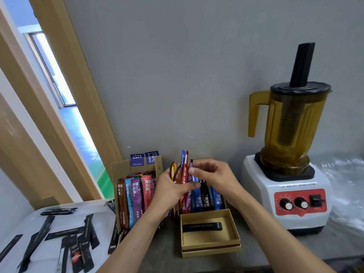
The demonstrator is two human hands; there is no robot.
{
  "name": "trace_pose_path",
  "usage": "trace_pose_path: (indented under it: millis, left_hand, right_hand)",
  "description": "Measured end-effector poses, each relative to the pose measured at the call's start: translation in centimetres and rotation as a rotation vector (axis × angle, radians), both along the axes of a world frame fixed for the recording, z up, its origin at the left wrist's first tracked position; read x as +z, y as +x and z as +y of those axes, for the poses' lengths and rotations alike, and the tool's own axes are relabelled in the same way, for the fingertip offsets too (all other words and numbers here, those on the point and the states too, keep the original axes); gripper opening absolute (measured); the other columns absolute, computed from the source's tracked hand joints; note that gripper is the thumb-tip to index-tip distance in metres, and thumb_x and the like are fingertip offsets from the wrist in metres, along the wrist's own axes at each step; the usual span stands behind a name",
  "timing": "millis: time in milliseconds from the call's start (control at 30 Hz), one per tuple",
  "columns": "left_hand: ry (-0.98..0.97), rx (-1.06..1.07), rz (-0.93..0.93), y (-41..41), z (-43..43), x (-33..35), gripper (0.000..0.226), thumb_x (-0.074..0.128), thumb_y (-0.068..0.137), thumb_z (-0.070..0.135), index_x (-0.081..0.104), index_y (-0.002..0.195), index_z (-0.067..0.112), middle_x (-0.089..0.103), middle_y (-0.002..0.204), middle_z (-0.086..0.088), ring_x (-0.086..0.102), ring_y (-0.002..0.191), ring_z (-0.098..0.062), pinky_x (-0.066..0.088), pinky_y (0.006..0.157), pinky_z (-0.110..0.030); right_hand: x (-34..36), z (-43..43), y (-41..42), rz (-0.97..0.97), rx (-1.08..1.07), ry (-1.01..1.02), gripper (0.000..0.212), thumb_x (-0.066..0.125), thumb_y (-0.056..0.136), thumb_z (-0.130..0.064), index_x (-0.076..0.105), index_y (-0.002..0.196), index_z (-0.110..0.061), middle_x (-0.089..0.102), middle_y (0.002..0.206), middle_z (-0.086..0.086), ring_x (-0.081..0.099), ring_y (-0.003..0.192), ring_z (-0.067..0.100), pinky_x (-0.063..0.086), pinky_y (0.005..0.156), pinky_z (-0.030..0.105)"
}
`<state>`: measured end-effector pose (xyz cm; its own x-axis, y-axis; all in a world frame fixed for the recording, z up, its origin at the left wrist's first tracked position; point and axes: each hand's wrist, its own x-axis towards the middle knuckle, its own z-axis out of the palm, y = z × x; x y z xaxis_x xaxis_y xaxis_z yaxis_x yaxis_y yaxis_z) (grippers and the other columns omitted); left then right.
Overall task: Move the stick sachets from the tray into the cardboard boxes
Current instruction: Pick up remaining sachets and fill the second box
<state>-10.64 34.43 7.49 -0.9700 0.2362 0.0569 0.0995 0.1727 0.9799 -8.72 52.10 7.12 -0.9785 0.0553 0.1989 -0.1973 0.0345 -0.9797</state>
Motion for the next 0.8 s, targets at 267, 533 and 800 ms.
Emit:
trace_pose_path:
  millis: [267, 533, 800]
  left_hand:
    - [0.028, -0.027, -0.139, -0.3, -0.2, -0.7, 0.05, 0.092, 0.076, 0.023, 0.067, 0.119, 0.017, 0.08, 0.108, -0.005, 0.078, 0.102, -0.022, 0.063, 0.092, -0.044]
    - [0.03, -0.055, -0.159, 0.3, -0.6, -0.8, 0.055, 0.093, 0.074, 0.02, 0.064, 0.12, 0.021, 0.08, 0.108, -0.003, 0.079, 0.097, -0.017, 0.064, 0.08, -0.033]
    - [0.006, -0.061, -0.129, 0.1, -0.9, -1.1, 0.057, 0.093, 0.074, 0.022, 0.063, 0.123, 0.023, 0.079, 0.111, -0.001, 0.078, 0.101, -0.016, 0.064, 0.085, -0.034]
  right_hand:
    - [-0.7, 1.5, -0.4, -0.11, -0.145, -0.061, 0.011, 0.068, 0.1, -0.025, 0.073, 0.106, -0.018, 0.08, 0.096, -0.004, 0.078, 0.096, 0.015, 0.062, 0.082, 0.036]
    - [-0.3, 1.6, 0.0, -0.09, -0.138, -0.09, 0.01, 0.069, 0.099, -0.022, 0.074, 0.107, -0.018, 0.08, 0.098, -0.005, 0.077, 0.099, 0.016, 0.062, 0.085, 0.038]
    - [-0.5, 1.5, 0.1, -0.09, -0.107, -0.104, 0.019, 0.073, 0.095, -0.028, 0.072, 0.113, -0.022, 0.08, 0.103, -0.005, 0.077, 0.103, 0.017, 0.061, 0.089, 0.042]
